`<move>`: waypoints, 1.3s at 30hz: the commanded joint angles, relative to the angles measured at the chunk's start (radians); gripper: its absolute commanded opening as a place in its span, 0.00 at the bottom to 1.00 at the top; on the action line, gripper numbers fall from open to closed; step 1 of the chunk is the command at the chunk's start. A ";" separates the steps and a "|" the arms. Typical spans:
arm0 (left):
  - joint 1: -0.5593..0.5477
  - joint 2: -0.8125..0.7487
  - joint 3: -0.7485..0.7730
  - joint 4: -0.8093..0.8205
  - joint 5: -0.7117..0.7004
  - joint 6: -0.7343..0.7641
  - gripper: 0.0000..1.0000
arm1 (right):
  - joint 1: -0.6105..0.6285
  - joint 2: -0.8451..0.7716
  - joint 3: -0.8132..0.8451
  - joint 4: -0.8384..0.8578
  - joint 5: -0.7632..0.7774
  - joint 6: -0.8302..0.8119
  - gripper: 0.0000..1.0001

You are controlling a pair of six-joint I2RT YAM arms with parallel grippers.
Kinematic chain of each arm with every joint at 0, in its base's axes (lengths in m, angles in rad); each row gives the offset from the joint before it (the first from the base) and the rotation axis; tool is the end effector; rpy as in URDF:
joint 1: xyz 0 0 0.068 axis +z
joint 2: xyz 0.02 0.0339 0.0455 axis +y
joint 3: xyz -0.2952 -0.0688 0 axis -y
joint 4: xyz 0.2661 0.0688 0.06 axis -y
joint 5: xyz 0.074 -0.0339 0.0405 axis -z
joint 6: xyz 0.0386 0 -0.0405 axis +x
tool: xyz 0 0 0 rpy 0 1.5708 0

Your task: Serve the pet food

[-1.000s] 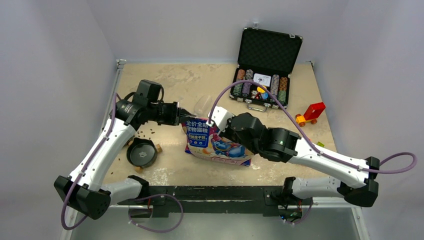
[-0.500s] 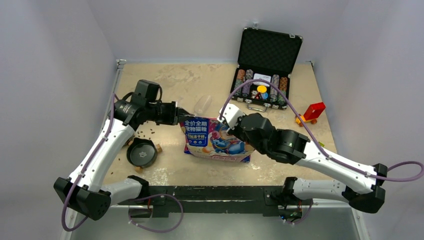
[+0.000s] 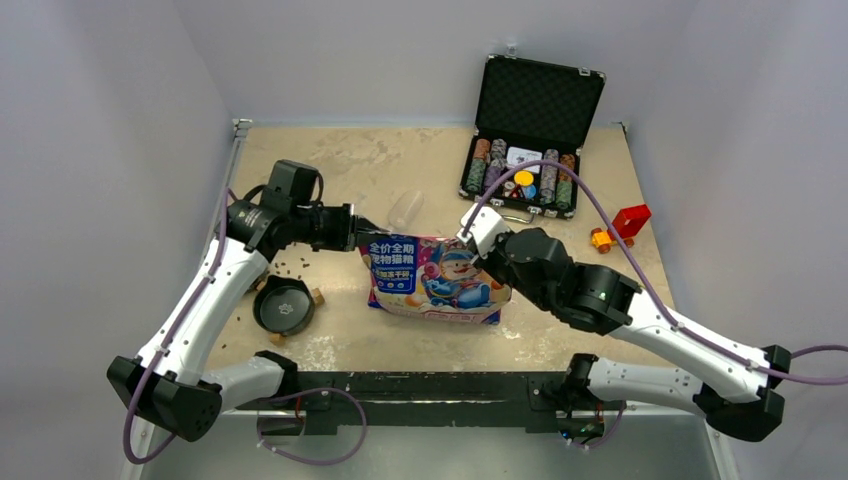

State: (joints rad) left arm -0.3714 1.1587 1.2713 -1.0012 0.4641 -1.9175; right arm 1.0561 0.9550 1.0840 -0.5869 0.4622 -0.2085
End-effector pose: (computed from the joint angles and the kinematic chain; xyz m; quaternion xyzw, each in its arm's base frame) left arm 0.2061 -0.0988 0.3893 0.5854 -0.7102 0.3860 0.0627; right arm 0.1149 0.1683 0.4002 -0.3909 0.7383 0.0341 0.5486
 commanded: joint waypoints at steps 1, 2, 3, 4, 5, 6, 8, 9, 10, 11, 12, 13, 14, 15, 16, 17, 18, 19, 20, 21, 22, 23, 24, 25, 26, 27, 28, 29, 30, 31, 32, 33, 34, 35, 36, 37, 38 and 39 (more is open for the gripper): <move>0.086 -0.071 0.045 -0.027 -0.096 0.014 0.00 | -0.096 -0.119 -0.031 -0.194 0.328 -0.039 0.11; 0.086 -0.071 0.045 -0.025 -0.095 0.014 0.00 | -0.096 -0.120 -0.037 -0.195 0.330 -0.040 0.01; 0.086 -0.071 0.045 -0.027 -0.095 0.014 0.00 | -0.097 -0.118 -0.037 -0.207 0.337 -0.031 0.00; 0.086 -0.072 0.046 -0.027 -0.096 0.014 0.00 | -0.099 -0.116 -0.036 -0.219 0.349 -0.018 0.00; 0.087 -0.072 0.047 -0.028 -0.095 0.013 0.00 | -0.101 -0.117 -0.041 -0.220 0.364 -0.013 0.00; 0.088 -0.072 0.047 -0.027 -0.097 0.014 0.00 | -0.106 -0.122 -0.046 -0.225 0.372 -0.004 0.00; 0.088 -0.077 0.045 -0.030 -0.097 0.012 0.00 | -0.121 -0.150 -0.042 -0.227 0.343 0.020 0.00; 0.089 -0.077 0.044 -0.030 -0.097 0.011 0.00 | -0.127 -0.167 -0.041 -0.216 0.321 0.020 0.00; 0.089 -0.078 0.043 -0.031 -0.096 0.011 0.00 | -0.131 -0.177 -0.040 -0.216 0.327 0.022 0.00; 0.090 -0.079 0.044 -0.032 -0.095 0.012 0.00 | -0.134 -0.177 -0.038 -0.228 0.355 0.036 0.00; 0.091 -0.079 0.043 -0.034 -0.094 0.012 0.00 | -0.144 -0.172 -0.032 -0.250 0.372 0.052 0.00; 0.091 -0.079 0.043 -0.034 -0.094 0.012 0.00 | -0.153 -0.173 -0.033 -0.267 0.380 0.062 0.12; 0.091 -0.078 0.045 -0.033 -0.094 0.012 0.00 | -0.154 -0.177 -0.040 -0.275 0.375 0.063 0.19; 0.091 -0.077 0.046 -0.033 -0.093 0.012 0.00 | -0.154 -0.189 -0.049 -0.280 0.353 0.057 0.13; 0.091 -0.077 0.046 -0.033 -0.092 0.012 0.00 | -0.155 -0.198 -0.058 -0.280 0.343 0.049 0.00; 0.091 -0.077 0.047 -0.033 -0.091 0.013 0.00 | -0.155 -0.207 -0.061 -0.283 0.341 0.055 0.00; 0.091 -0.077 0.049 -0.033 -0.091 0.014 0.00 | -0.156 -0.213 -0.056 -0.298 0.327 0.066 0.00; 0.091 -0.076 0.050 -0.034 -0.091 0.014 0.00 | -0.157 -0.218 -0.052 -0.306 0.316 0.076 0.00; 0.091 -0.077 0.052 -0.034 -0.092 0.014 0.00 | -0.157 -0.224 -0.048 -0.309 0.311 0.084 0.00; 0.091 -0.077 0.052 -0.034 -0.091 0.015 0.00 | -0.157 -0.228 -0.046 -0.305 0.308 0.087 0.00; 0.091 -0.077 0.054 -0.035 -0.092 0.014 0.00 | -0.157 -0.229 -0.039 -0.305 0.303 0.091 0.00; 0.091 -0.077 0.054 -0.037 -0.091 0.015 0.00 | -0.157 -0.226 -0.028 -0.309 0.293 0.097 0.00; 0.091 -0.077 0.055 -0.040 -0.089 0.014 0.00 | -0.156 -0.223 -0.016 -0.309 0.266 0.099 0.00; 0.091 -0.077 0.055 -0.043 -0.088 0.017 0.00 | -0.156 -0.219 -0.002 -0.304 0.215 0.089 0.00; 0.091 -0.077 0.056 -0.045 -0.088 0.021 0.00 | -0.156 -0.214 0.009 -0.300 0.174 0.066 0.06; 0.091 -0.077 0.057 -0.047 -0.087 0.025 0.00 | -0.155 -0.203 0.021 -0.293 0.119 0.051 0.30; 0.091 -0.077 0.057 -0.047 -0.082 0.028 0.00 | -0.154 -0.185 0.042 -0.291 0.054 0.039 0.45; 0.091 -0.077 0.057 -0.049 -0.079 0.031 0.00 | -0.152 -0.156 0.059 -0.277 -0.001 0.023 0.51; 0.091 -0.076 0.057 -0.051 -0.076 0.032 0.00 | -0.143 -0.130 0.082 -0.264 -0.039 0.007 0.54; 0.090 -0.076 0.057 -0.053 -0.070 0.033 0.00 | -0.122 -0.102 0.105 -0.241 -0.059 -0.012 0.57; 0.089 -0.077 0.058 -0.057 -0.065 0.035 0.00 | -0.093 -0.075 0.122 -0.212 -0.061 -0.038 0.59; 0.088 -0.077 0.060 -0.063 -0.059 0.037 0.00 | -0.057 -0.042 0.138 -0.163 -0.053 -0.069 0.60; 0.088 -0.078 0.062 -0.070 -0.053 0.037 0.00 | -0.017 -0.007 0.150 -0.136 -0.032 -0.105 0.60; 0.088 -0.081 0.062 -0.078 -0.049 0.038 0.00 | 0.036 0.029 0.167 -0.081 0.003 -0.141 0.61; 0.088 -0.084 0.062 -0.080 -0.048 0.037 0.00 | 0.068 0.069 0.185 -0.041 0.024 -0.173 0.61; 0.088 -0.087 0.060 -0.082 -0.046 0.038 0.00 | 0.093 0.104 0.206 -0.010 0.031 -0.199 0.62; 0.088 -0.089 0.057 -0.083 -0.041 0.038 0.00 | 0.109 0.143 0.233 0.012 0.018 -0.219 0.62; 0.088 -0.091 0.053 -0.082 -0.032 0.038 0.00 | 0.118 0.180 0.260 0.024 -0.011 -0.235 0.63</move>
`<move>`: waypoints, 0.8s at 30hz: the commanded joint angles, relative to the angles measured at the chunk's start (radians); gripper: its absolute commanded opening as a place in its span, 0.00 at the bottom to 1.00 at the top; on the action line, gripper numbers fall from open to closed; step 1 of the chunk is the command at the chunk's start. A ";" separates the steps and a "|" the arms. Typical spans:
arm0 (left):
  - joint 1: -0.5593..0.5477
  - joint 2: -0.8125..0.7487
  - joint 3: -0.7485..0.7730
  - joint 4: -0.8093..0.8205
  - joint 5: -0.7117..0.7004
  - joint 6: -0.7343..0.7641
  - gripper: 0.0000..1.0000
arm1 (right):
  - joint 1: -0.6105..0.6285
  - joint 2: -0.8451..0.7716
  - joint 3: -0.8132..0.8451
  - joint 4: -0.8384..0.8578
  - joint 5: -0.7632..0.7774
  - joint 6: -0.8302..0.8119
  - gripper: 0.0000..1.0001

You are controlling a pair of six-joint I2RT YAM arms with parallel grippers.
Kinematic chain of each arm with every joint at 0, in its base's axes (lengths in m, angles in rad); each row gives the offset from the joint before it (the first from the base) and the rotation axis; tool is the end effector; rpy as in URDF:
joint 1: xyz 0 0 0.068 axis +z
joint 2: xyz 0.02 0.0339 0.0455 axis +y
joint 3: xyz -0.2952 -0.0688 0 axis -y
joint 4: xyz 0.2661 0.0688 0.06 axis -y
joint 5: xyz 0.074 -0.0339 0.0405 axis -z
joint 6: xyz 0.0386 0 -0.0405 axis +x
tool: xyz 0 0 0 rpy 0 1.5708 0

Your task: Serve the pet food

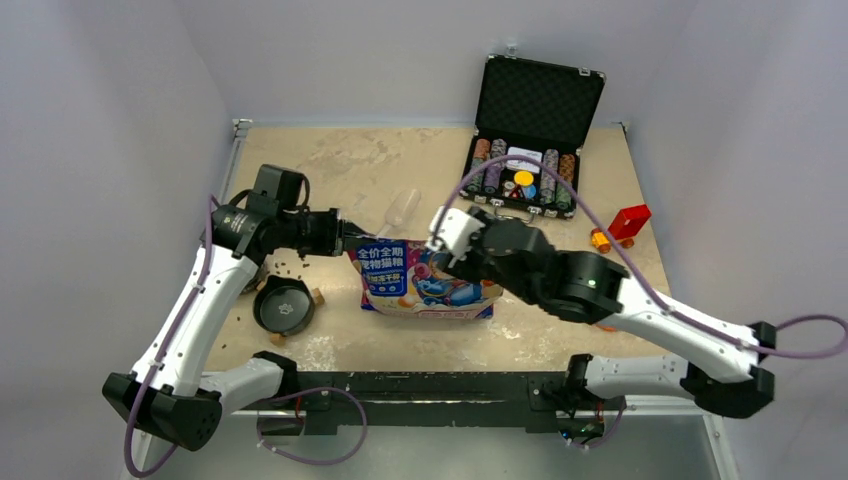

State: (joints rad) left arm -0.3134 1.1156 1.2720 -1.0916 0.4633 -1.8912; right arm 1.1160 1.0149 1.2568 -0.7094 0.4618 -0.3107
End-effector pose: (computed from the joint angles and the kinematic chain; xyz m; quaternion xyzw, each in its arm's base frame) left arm 0.1927 -0.0806 0.3920 0.6055 -0.7024 0.3698 0.0573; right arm 0.1056 0.1767 0.4373 -0.4518 0.7054 0.0206 0.5458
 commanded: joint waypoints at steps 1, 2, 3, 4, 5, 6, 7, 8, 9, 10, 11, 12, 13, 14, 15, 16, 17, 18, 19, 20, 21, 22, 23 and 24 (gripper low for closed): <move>0.030 -0.049 0.050 0.011 -0.024 0.011 0.00 | 0.067 0.158 0.115 0.153 -0.031 -0.146 0.63; 0.030 -0.050 0.048 0.011 -0.018 0.011 0.00 | 0.075 0.199 0.142 0.165 -0.040 -0.159 0.63; 0.030 -0.053 0.048 0.012 -0.016 0.011 0.00 | 0.080 0.235 0.164 0.180 -0.044 -0.170 0.63; 0.030 -0.055 0.046 0.010 -0.015 0.012 0.00 | 0.082 0.281 0.180 0.205 -0.046 -0.188 0.63; 0.029 -0.057 0.044 0.011 -0.013 0.012 0.00 | 0.083 0.316 0.199 0.222 -0.046 -0.200 0.63; 0.029 -0.062 0.042 0.009 -0.010 0.012 0.00 | 0.084 0.349 0.220 0.235 -0.041 -0.214 0.63; 0.029 -0.065 0.041 0.008 -0.007 0.011 0.00 | 0.087 0.385 0.242 0.251 -0.020 -0.227 0.63; 0.029 -0.065 0.042 0.006 -0.004 0.011 0.00 | 0.091 0.414 0.261 0.267 0.009 -0.243 0.62; 0.028 -0.067 0.043 0.006 0.001 0.012 0.00 | 0.096 0.436 0.272 0.286 0.028 -0.260 0.61; 0.029 -0.068 0.044 0.003 0.007 0.013 0.00 | 0.103 0.451 0.283 0.302 0.027 -0.271 0.60; 0.029 -0.069 0.044 0.001 0.013 0.012 0.00 | 0.110 0.462 0.291 0.306 0.019 -0.278 0.59; 0.028 -0.069 0.044 0.002 0.017 0.011 0.00 | 0.119 0.473 0.297 0.313 0.017 -0.284 0.58; 0.028 -0.069 0.045 0.002 0.020 0.012 0.00 | 0.129 0.483 0.302 0.319 0.019 -0.288 0.57; 0.028 -0.069 0.045 0.003 0.024 0.011 0.00 | 0.138 0.491 0.308 0.330 0.030 -0.292 0.55; 0.028 -0.071 0.044 0.004 0.028 0.010 0.00 | 0.147 0.503 0.314 0.341 0.049 -0.295 0.53; 0.028 -0.073 0.044 0.004 0.030 0.006 0.00 | 0.156 0.513 0.319 0.350 0.062 -0.299 0.50; 0.027 -0.075 0.043 0.007 0.029 0.003 0.00 | 0.164 0.519 0.319 0.363 0.077 -0.302 0.46; 0.027 -0.077 0.043 0.009 0.027 0.001 0.00 | 0.169 0.524 0.318 0.377 0.098 -0.304 0.40; 0.027 -0.079 0.043 0.011 0.026 -0.001 0.00 | 0.172 0.526 0.317 0.387 0.119 -0.301 0.32; 0.027 -0.080 0.043 0.011 0.026 -0.001 0.00 | 0.172 0.525 0.316 0.390 0.134 -0.297 0.23; 0.027 -0.080 0.041 0.010 0.026 -0.001 0.00 | 0.173 0.521 0.310 0.393 0.147 -0.293 0.07; 0.027 -0.080 0.041 0.009 0.026 0.000 0.00 | 0.173 0.515 0.304 0.399 0.166 -0.291 0.00; 0.027 -0.082 0.040 0.006 0.024 -0.002 0.00 | 0.173 0.508 0.294 0.397 0.183 -0.291 0.00; 0.027 -0.083 0.037 0.007 0.021 -0.004 0.00 | 0.173 0.499 0.282 0.407 0.210 -0.290 0.00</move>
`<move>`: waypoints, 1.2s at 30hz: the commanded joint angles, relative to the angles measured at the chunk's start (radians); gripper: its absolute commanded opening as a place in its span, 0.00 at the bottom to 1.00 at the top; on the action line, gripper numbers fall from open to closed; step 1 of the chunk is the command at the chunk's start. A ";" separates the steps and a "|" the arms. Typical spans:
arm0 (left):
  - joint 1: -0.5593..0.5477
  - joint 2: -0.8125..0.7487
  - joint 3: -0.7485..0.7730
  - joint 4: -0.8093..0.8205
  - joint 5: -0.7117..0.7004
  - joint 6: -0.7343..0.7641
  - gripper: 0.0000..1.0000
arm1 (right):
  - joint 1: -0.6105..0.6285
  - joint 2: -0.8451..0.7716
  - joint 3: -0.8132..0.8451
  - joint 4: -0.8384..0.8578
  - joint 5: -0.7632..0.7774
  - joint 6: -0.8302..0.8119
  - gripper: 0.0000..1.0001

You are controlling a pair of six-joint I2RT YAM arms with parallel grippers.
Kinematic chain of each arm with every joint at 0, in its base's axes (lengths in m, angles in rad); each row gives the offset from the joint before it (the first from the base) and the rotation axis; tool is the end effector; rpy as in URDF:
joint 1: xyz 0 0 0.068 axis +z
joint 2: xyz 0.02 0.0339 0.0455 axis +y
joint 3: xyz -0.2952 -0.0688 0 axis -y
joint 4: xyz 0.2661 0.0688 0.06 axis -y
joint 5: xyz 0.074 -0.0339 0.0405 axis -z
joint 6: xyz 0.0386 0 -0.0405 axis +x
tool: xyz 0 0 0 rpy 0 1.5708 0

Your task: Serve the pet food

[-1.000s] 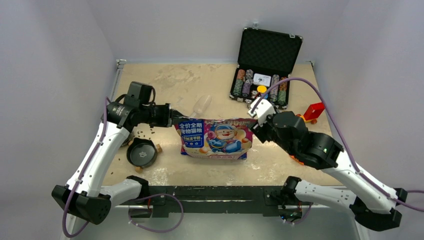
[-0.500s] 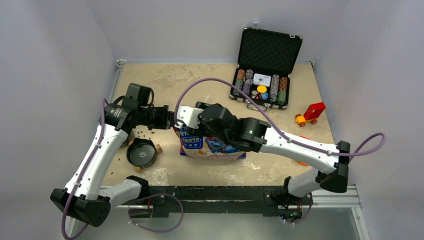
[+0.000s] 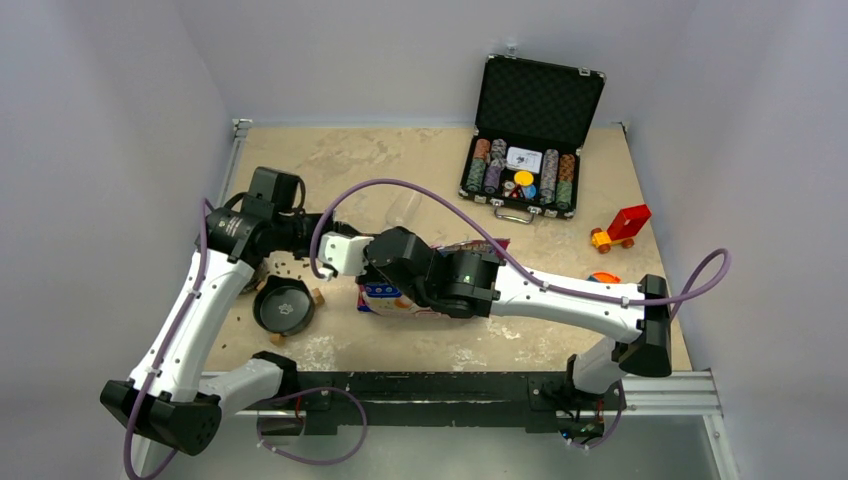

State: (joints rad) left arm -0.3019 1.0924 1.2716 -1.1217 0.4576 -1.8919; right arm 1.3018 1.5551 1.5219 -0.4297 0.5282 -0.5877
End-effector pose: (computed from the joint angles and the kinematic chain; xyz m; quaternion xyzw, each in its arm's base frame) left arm 0.1850 -0.0755 0.3941 0.6122 -0.6987 0.3662 0.0546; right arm 0.1196 0.3605 0.4119 -0.5848 0.5923 -0.0305 0.5534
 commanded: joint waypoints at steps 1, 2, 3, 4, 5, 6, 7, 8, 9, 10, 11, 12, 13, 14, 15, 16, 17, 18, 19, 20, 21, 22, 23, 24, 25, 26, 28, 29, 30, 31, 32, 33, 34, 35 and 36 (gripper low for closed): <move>0.015 -0.063 0.035 0.038 0.023 -0.007 0.00 | -0.014 -0.051 -0.004 0.153 0.174 -0.006 0.00; 0.015 -0.066 0.031 0.042 0.019 -0.013 0.00 | -0.019 -0.060 -0.013 0.151 0.190 0.022 0.00; 0.015 -0.071 0.026 0.050 0.017 -0.019 0.00 | -0.025 -0.068 -0.014 0.127 0.184 0.044 0.00; 0.015 -0.072 0.023 0.054 0.016 -0.021 0.00 | -0.029 -0.074 -0.018 0.116 0.176 0.050 0.00; 0.015 -0.074 0.020 0.054 0.016 -0.025 0.00 | -0.030 -0.076 -0.021 0.112 0.173 0.047 0.00; 0.015 -0.074 0.019 0.055 0.014 -0.028 0.00 | -0.030 -0.075 -0.019 0.108 0.172 0.041 0.00; 0.015 -0.076 0.018 0.056 0.012 -0.029 0.00 | -0.030 -0.072 -0.012 0.104 0.175 0.041 0.00; 0.015 -0.078 0.016 0.057 0.012 -0.030 0.00 | -0.030 -0.067 -0.007 0.102 0.179 0.047 0.00; 0.015 -0.080 0.014 0.056 0.012 -0.033 0.00 | -0.031 -0.066 -0.001 0.096 0.177 0.050 0.06; 0.015 -0.080 0.013 0.056 0.012 -0.035 0.00 | -0.033 -0.064 0.001 0.092 0.174 0.050 0.17; 0.015 -0.083 0.012 0.056 0.012 -0.037 0.00 | -0.033 -0.066 -0.004 0.093 0.175 0.046 0.26; 0.015 -0.084 0.010 0.056 0.012 -0.036 0.00 | -0.036 -0.068 -0.016 0.104 0.178 0.041 0.33; 0.015 -0.085 0.007 0.061 0.012 -0.038 0.00 | -0.041 -0.073 -0.029 0.114 0.177 0.032 0.35; 0.015 -0.087 0.000 0.068 0.010 -0.040 0.00 | -0.050 -0.078 -0.042 0.119 0.170 0.025 0.35; 0.015 -0.088 -0.008 0.076 0.010 -0.046 0.00 | -0.060 -0.078 -0.054 0.120 0.160 0.018 0.34; 0.015 -0.088 -0.012 0.079 0.017 -0.052 0.00 | -0.068 -0.078 -0.060 0.116 0.161 0.011 0.30; 0.015 -0.085 -0.011 0.079 0.019 -0.056 0.00 | -0.074 -0.076 -0.058 0.107 0.171 0.011 0.18; 0.015 -0.085 -0.008 0.079 0.021 -0.051 0.00 | -0.077 -0.078 -0.051 0.087 0.173 0.025 0.06; 0.015 -0.084 -0.003 0.072 0.019 -0.044 0.00 | -0.080 -0.080 -0.042 0.061 0.167 0.041 0.01; 0.016 -0.088 0.000 0.063 0.016 -0.043 0.00 | -0.082 -0.084 -0.044 0.049 0.163 0.049 0.00; 0.017 -0.093 -0.004 0.064 0.014 -0.045 0.00 | -0.083 -0.090 -0.057 0.050 0.165 0.049 0.00; 0.017 -0.100 -0.011 0.071 0.012 -0.051 0.00 | -0.086 -0.100 -0.071 0.054 0.166 0.051 0.00; 0.017 -0.106 -0.020 0.079 0.008 -0.057 0.00 | -0.090 -0.115 -0.082 0.058 0.160 0.065 0.00; 0.017 -0.112 -0.028 0.085 0.006 -0.062 0.00 | -0.099 -0.135 -0.089 0.053 0.140 0.084 0.00; 0.017 -0.116 -0.035 0.089 0.005 -0.066 0.00 | -0.108 -0.150 -0.089 0.040 0.108 0.106 0.00; 0.017 -0.118 -0.038 0.091 0.004 -0.069 0.00 | -0.114 -0.160 -0.089 0.030 0.102 0.115 0.00; 0.017 -0.121 -0.037 0.091 0.000 -0.070 0.00 | -0.121 -0.160 -0.080 -0.002 0.131 0.131 0.00; 0.017 -0.122 -0.035 0.088 -0.002 -0.069 0.00 | -0.127 -0.155 -0.066 -0.047 0.123 0.152 0.00; 0.017 -0.126 -0.034 0.080 -0.003 -0.069 0.00 | -0.134 -0.155 -0.056 -0.089 0.096 0.168 0.00; 0.017 -0.129 -0.036 0.076 -0.006 -0.071 0.00 | -0.139 -0.161 -0.056 -0.117 0.064 0.179 0.01; 0.017 -0.132 -0.038 0.075 -0.008 -0.071 0.00 | -0.140 -0.173 -0.069 -0.122 0.038 0.181 0.04; 0.017 -0.134 -0.040 0.074 -0.007 -0.072 0.00 | -0.142 -0.189 -0.084 -0.113 0.018 0.178 0.05; 0.017 -0.135 -0.042 0.075 -0.007 -0.074 0.00 | -0.142 -0.194 -0.093 -0.110 0.008 0.175 0.06; 0.017 -0.135 -0.044 0.078 -0.006 -0.074 0.00 | -0.142 -0.190 -0.092 -0.113 0.008 0.172 0.06; 0.017 -0.133 -0.046 0.085 -0.007 -0.074 0.00 | -0.143 -0.183 -0.085 -0.117 0.018 0.171 0.06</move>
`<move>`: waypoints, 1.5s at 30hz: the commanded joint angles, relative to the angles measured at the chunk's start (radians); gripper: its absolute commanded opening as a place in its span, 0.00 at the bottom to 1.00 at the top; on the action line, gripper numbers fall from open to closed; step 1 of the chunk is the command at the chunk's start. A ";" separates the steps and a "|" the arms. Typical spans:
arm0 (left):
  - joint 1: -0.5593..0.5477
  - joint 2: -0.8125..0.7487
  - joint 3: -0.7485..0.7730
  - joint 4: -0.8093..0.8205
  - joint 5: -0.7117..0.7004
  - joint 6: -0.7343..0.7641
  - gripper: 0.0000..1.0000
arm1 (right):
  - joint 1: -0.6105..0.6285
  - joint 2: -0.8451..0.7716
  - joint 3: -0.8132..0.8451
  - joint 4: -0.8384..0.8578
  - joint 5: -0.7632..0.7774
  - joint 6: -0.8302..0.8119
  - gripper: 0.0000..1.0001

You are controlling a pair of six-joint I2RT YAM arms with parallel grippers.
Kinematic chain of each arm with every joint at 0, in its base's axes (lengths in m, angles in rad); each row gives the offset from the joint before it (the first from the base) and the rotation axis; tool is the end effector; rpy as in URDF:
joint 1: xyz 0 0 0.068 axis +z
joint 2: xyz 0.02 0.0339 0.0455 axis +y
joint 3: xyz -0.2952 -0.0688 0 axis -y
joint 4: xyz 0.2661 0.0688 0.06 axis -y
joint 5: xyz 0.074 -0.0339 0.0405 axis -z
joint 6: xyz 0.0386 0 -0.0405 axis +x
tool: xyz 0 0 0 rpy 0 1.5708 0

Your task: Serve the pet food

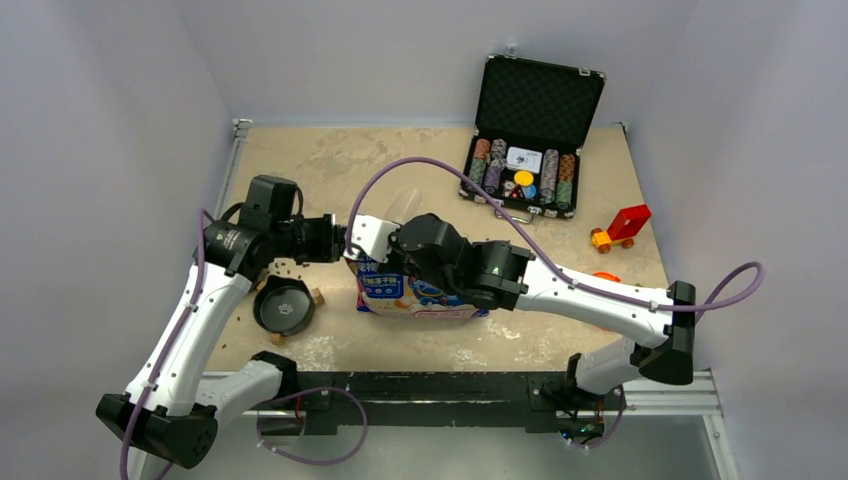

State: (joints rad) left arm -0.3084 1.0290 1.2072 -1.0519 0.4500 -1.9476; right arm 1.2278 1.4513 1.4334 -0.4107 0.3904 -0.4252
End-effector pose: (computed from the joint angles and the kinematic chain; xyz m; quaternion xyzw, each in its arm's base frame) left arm 0.1748 -0.0733 0.3893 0.6176 -0.6810 0.3907 0.0468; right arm 0.1321 0.3263 0.4162 -0.5361 0.6362 0.0569 0.5519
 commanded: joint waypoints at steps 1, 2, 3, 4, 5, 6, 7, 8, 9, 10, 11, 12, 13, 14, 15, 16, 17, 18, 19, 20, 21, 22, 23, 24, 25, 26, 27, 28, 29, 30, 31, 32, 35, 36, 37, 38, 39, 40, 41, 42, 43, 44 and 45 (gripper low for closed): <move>0.023 -0.066 0.017 0.019 0.003 -0.018 0.00 | -0.072 -0.070 0.009 -0.136 0.163 0.005 0.06; 0.023 -0.062 0.017 0.023 0.007 -0.016 0.00 | -0.075 -0.061 0.014 -0.136 0.165 0.002 0.07; 0.023 -0.059 0.017 0.023 0.012 -0.016 0.00 | -0.077 -0.053 0.020 -0.136 0.166 0.002 0.09; 0.023 -0.057 0.018 0.020 0.018 -0.015 0.00 | -0.079 -0.045 0.033 -0.140 0.169 0.003 0.09; 0.023 -0.057 0.020 0.018 0.017 -0.014 0.00 | -0.079 -0.037 0.048 -0.153 0.173 0.011 0.09; 0.023 -0.057 0.025 0.012 0.017 -0.011 0.00 | -0.079 -0.030 0.063 -0.168 0.175 0.024 0.06; 0.023 -0.060 0.027 0.006 0.016 -0.009 0.00 | -0.079 -0.027 0.072 -0.180 0.177 0.037 0.02; 0.023 -0.063 0.027 0.002 0.014 -0.008 0.00 | -0.080 -0.026 0.072 -0.182 0.184 0.045 0.00; 0.023 -0.068 0.025 0.003 0.013 -0.010 0.00 | -0.080 -0.027 0.065 -0.182 0.197 0.048 0.00; 0.023 -0.070 0.020 0.004 0.013 -0.013 0.00 | -0.080 -0.032 0.053 -0.175 0.218 0.050 0.00; 0.023 -0.073 0.017 0.007 0.013 -0.015 0.00 | -0.080 -0.045 0.031 -0.136 0.241 0.047 0.00; 0.023 -0.073 0.012 0.012 0.014 -0.017 0.00 | -0.080 -0.066 0.004 -0.099 0.250 0.036 0.00; 0.023 -0.071 0.009 0.016 0.017 -0.019 0.00 | -0.080 -0.084 -0.014 -0.070 0.252 0.019 0.00; 0.023 -0.068 0.008 0.020 0.021 -0.020 0.00 | -0.081 -0.094 -0.016 -0.069 0.264 0.013 0.00; 0.023 -0.066 0.011 0.022 0.023 -0.018 0.00 | -0.084 -0.093 -0.005 -0.091 0.274 0.029 0.00; 0.023 -0.066 0.019 0.018 0.021 -0.014 0.00 | -0.094 -0.089 0.016 -0.127 0.276 0.059 0.00; 0.023 -0.067 0.021 0.014 0.019 -0.012 0.00 | -0.102 -0.086 0.040 -0.172 0.275 0.090 0.00; 0.023 -0.068 0.019 0.013 0.017 -0.013 0.00 | -0.108 -0.087 0.047 -0.208 0.266 0.110 0.00; 0.023 -0.071 0.014 0.015 0.016 -0.018 0.00 | -0.109 -0.094 0.034 -0.221 0.258 0.115 0.00; 0.023 -0.076 0.008 0.019 0.015 -0.022 0.00 | -0.109 -0.105 0.011 -0.217 0.254 0.109 0.05; 0.023 -0.080 0.004 0.021 0.014 -0.025 0.00 | -0.109 -0.115 -0.008 -0.208 0.250 0.101 0.11; 0.023 -0.082 0.003 0.021 0.013 -0.027 0.00 | -0.109 -0.122 -0.028 -0.203 0.249 0.090 0.13; 0.023 -0.082 0.002 0.023 0.010 -0.029 0.00 | -0.110 -0.127 -0.046 -0.189 0.260 0.078 0.14; 0.023 -0.082 0.000 0.029 0.008 -0.028 0.00 | -0.111 -0.130 -0.060 -0.180 0.269 0.067 0.14; 0.023 -0.080 -0.002 0.035 0.008 -0.029 0.00 | -0.113 -0.130 -0.072 -0.171 0.275 0.052 0.13; 0.024 -0.077 -0.003 0.038 0.012 -0.030 0.00 | -0.116 -0.127 -0.079 -0.159 0.285 0.040 0.12; 0.023 -0.074 -0.001 0.039 0.016 -0.030 0.00 | -0.118 -0.122 -0.076 -0.164 0.293 0.033 0.11; 0.023 -0.073 0.003 0.039 0.016 -0.029 0.00 | -0.119 -0.115 -0.068 -0.172 0.301 0.033 0.10; 0.023 -0.072 0.007 0.035 0.014 -0.026 0.00 | -0.121 -0.111 -0.055 -0.189 0.301 0.042 0.07; 0.023 -0.072 0.011 0.030 0.010 -0.023 0.00 | -0.122 -0.113 -0.047 -0.202 0.296 0.053 0.01; 0.023 -0.074 0.010 0.026 0.008 -0.025 0.00 | -0.122 -0.118 -0.046 -0.205 0.295 0.062 0.00; 0.023 -0.077 0.006 0.027 0.005 -0.028 0.00 | -0.122 -0.124 -0.051 -0.209 0.295 0.068 0.00; 0.023 -0.076 0.003 0.038 0.003 -0.036 0.00 | -0.129 -0.173 -0.116 -0.150 0.304 0.059 0.00; 0.023 -0.072 0.007 0.039 0.003 -0.036 0.00 | -0.133 -0.192 -0.133 -0.123 0.292 0.045 0.00; 0.023 -0.067 0.012 0.039 0.004 -0.034 0.00 | -0.137 -0.206 -0.140 -0.108 0.296 0.034 0.00; 0.023 -0.063 0.020 0.037 0.004 -0.030 0.00 | -0.143 -0.211 -0.141 -0.106 0.310 0.029 0.00; 0.023 -0.058 0.025 0.036 0.005 -0.027 0.00 | -0.150 -0.212 -0.137 -0.107 0.323 0.028 0.00; 0.023 -0.054 0.027 0.033 0.006 -0.025 0.00 | -0.160 -0.210 -0.132 -0.112 0.336 0.031 0.00; 0.023 -0.052 0.028 0.032 0.005 -0.026 0.00 | -0.167 -0.204 -0.125 -0.133 0.347 0.042 0.00; 0.023 -0.052 0.027 0.033 0.006 -0.029 0.00 | -0.171 -0.200 -0.120 -0.156 0.355 0.049 0.01; 0.024 -0.051 0.025 0.030 0.008 -0.027 0.00 | -0.172 -0.197 -0.122 -0.172 0.365 0.053 0.09; 0.023 -0.052 0.025 0.023 0.009 -0.027 0.00 | -0.172 -0.197 -0.127 -0.184 0.368 0.051 0.12; 0.023 -0.054 0.020 0.018 0.009 -0.027 0.00 | -0.172 -0.200 -0.135 -0.190 0.366 0.052 0.13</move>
State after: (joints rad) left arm -0.3096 1.0187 1.1816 -1.0016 0.4534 -1.9636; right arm 1.1629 1.3121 1.3048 -0.4423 0.4328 -0.3382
